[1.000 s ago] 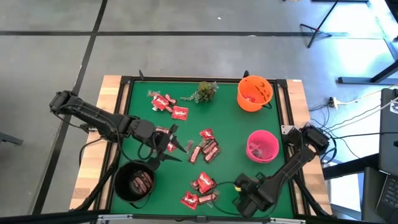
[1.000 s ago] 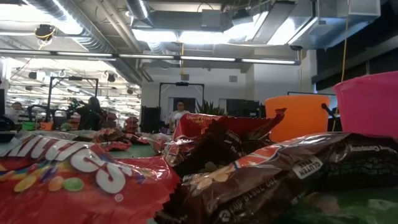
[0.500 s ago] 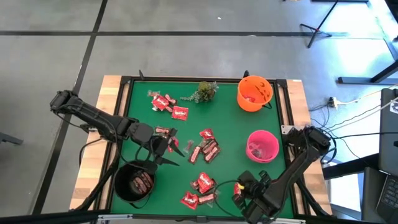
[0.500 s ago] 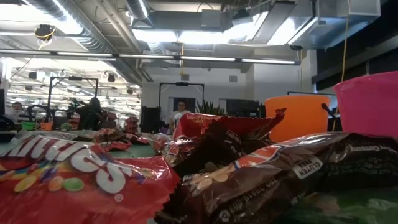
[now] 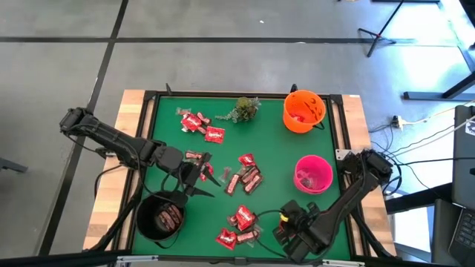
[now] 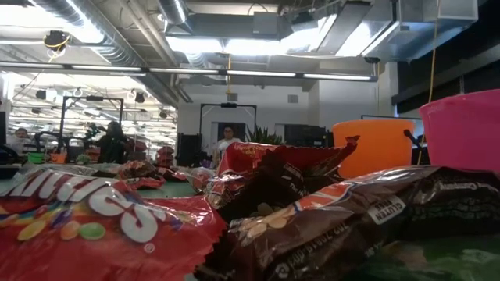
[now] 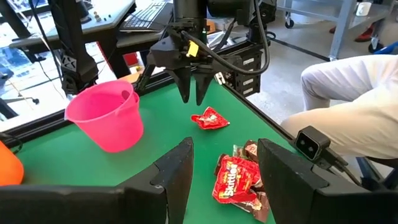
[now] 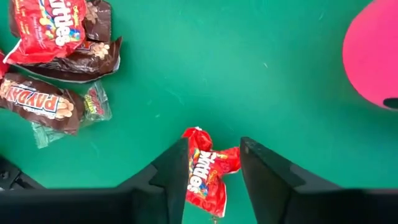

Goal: Sort candy
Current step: Put the red candy into the orange bucket

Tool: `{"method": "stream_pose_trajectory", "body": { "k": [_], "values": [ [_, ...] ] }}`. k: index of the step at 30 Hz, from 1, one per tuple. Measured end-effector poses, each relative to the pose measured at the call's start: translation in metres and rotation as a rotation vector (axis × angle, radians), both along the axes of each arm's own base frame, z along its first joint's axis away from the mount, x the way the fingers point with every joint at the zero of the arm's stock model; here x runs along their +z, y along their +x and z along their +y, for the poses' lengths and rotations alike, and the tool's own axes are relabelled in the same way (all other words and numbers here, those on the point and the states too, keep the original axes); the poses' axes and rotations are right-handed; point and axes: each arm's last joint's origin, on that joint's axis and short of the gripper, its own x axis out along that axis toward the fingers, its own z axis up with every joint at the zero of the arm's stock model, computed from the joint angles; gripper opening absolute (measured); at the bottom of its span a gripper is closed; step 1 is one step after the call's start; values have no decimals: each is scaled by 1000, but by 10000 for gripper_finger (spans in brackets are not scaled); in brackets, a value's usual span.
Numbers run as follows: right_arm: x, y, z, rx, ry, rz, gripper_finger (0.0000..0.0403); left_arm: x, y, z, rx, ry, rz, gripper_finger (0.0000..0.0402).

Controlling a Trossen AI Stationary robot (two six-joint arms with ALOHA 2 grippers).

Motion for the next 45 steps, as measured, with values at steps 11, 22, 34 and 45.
{"method": "stream_pose_trajectory", "body": {
  "k": [11,22,34,45],
  "values": [
    [-1,-2,2,-6,53,56,154,0,0,1,5,-2,1,167],
    [-1,-5,5,111,127,169,154,1,0,1,10,-60,13,167],
    [-42,-3,0,150,147,139,183,1,0,1,31,-106,42,167],
    [-82,-5,-13,45,212,103,271,0,-1,1,32,-108,47,167]
  ]
}}
